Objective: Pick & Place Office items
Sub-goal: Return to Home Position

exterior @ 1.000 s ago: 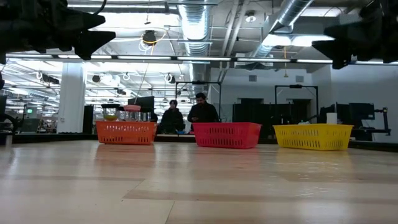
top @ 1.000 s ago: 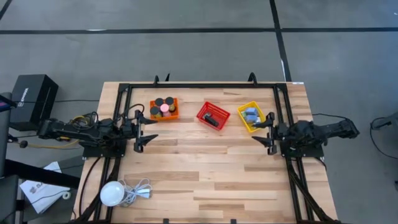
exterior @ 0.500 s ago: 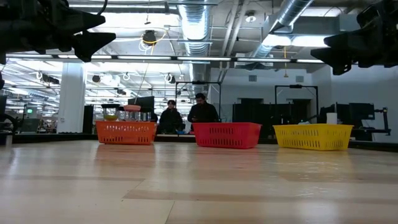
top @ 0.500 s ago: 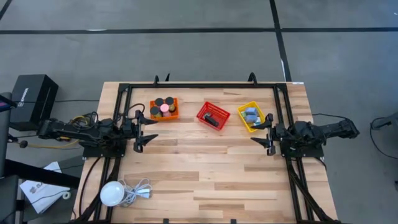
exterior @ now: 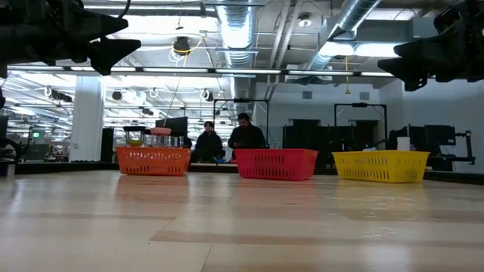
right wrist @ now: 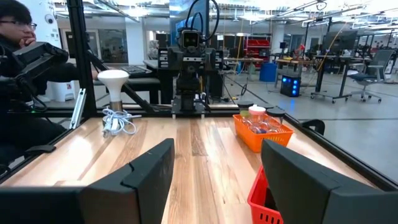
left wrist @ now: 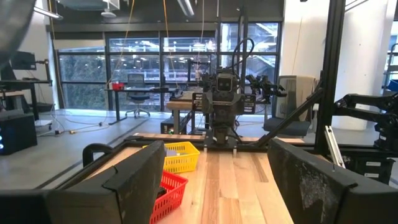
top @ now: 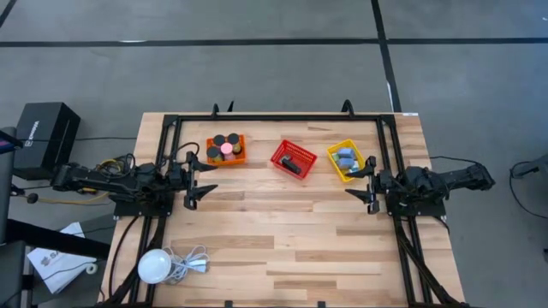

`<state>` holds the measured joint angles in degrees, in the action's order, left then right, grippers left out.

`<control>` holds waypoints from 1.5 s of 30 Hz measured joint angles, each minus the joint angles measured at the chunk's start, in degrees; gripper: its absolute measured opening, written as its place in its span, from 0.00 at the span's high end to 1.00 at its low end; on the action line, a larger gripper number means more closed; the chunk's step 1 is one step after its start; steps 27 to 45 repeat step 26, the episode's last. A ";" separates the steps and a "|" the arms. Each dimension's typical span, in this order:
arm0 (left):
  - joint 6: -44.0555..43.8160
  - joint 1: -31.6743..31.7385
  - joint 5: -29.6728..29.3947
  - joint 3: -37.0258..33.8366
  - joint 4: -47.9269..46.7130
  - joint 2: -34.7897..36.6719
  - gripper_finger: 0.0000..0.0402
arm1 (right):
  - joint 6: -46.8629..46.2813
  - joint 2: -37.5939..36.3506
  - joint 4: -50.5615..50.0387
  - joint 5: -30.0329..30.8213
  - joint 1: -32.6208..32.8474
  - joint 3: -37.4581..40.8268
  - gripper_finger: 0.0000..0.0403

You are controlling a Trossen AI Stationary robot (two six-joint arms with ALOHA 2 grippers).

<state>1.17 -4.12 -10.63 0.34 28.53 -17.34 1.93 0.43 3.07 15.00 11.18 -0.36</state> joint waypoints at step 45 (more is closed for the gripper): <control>0.02 0.00 -0.02 0.00 0.79 0.00 0.30 | 0.00 0.04 0.00 0.02 0.00 0.04 0.42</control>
